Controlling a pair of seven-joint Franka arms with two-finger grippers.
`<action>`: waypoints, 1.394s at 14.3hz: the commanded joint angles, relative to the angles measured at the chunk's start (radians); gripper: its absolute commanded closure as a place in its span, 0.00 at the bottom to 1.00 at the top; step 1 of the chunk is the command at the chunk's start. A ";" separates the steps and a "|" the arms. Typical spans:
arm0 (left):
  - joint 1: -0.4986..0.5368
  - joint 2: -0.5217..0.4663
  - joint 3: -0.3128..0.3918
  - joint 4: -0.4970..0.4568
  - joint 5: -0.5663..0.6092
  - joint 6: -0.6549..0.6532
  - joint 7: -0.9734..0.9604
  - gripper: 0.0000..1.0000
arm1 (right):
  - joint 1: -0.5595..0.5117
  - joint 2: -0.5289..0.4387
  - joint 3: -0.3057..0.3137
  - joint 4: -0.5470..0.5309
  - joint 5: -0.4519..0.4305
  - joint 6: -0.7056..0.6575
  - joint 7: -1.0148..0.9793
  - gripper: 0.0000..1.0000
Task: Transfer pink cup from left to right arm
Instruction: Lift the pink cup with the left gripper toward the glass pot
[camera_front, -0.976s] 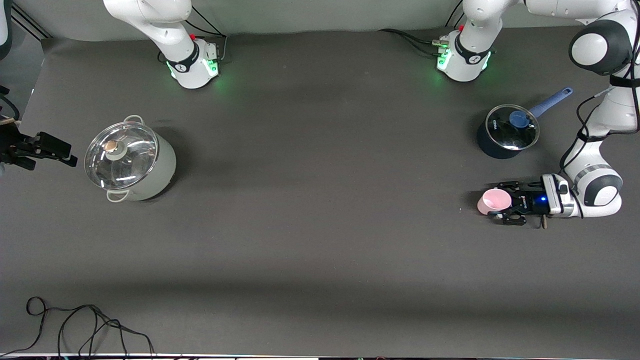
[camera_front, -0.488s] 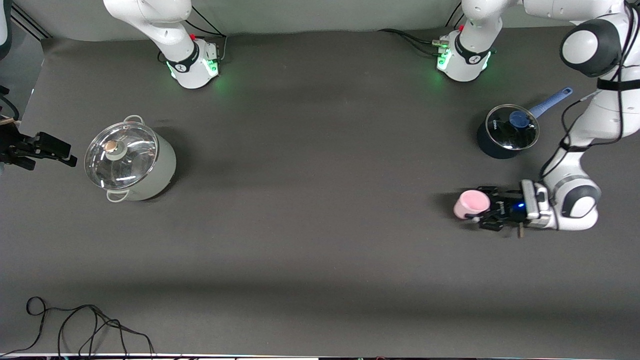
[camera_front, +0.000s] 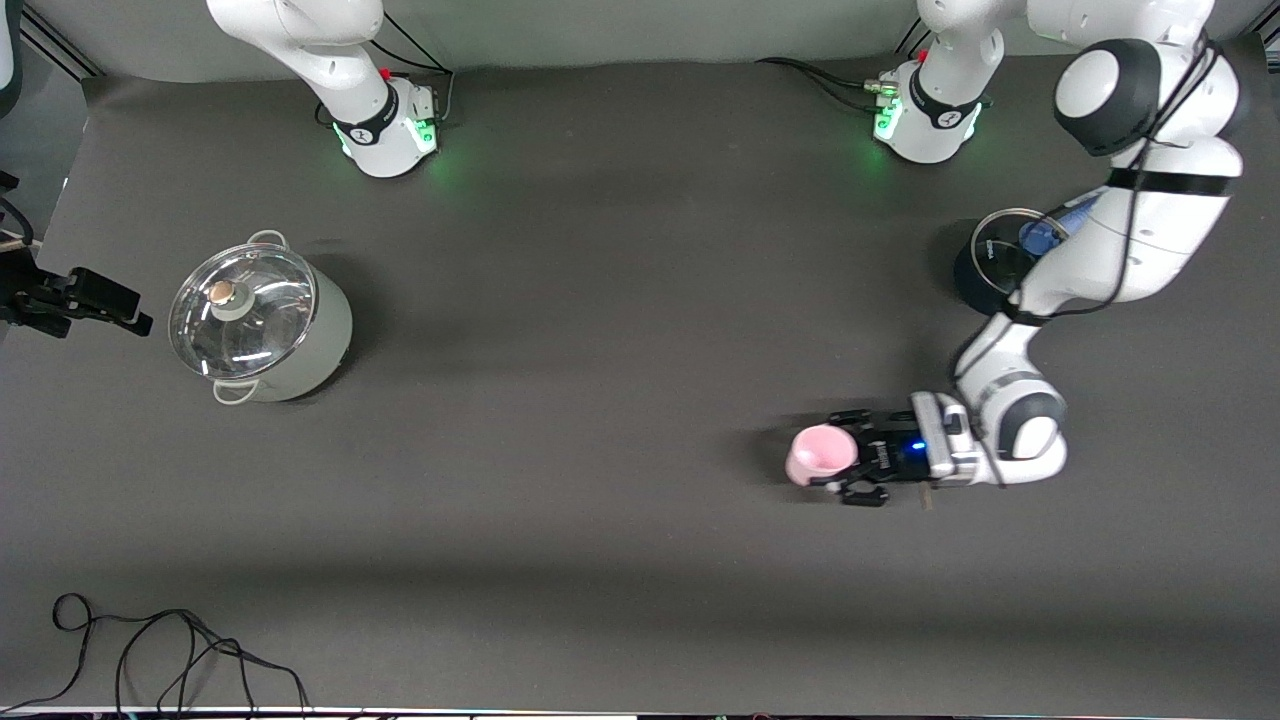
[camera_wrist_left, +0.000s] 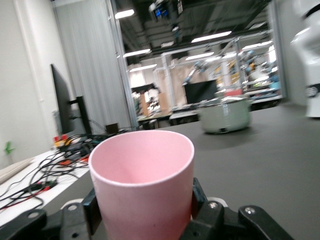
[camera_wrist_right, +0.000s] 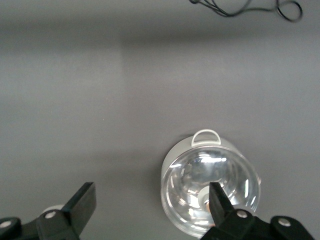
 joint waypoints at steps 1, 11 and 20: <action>0.000 -0.021 -0.130 -0.006 -0.061 0.208 -0.014 1.00 | 0.011 -0.033 0.012 0.043 0.005 -0.120 0.210 0.00; -0.019 -0.038 -0.646 0.051 -0.084 0.954 -0.216 1.00 | 0.240 -0.031 0.018 0.146 0.060 -0.203 0.871 0.00; -0.442 -0.047 -0.674 0.406 -0.079 1.385 -0.359 1.00 | 0.341 0.142 0.018 0.316 0.055 -0.191 0.930 0.00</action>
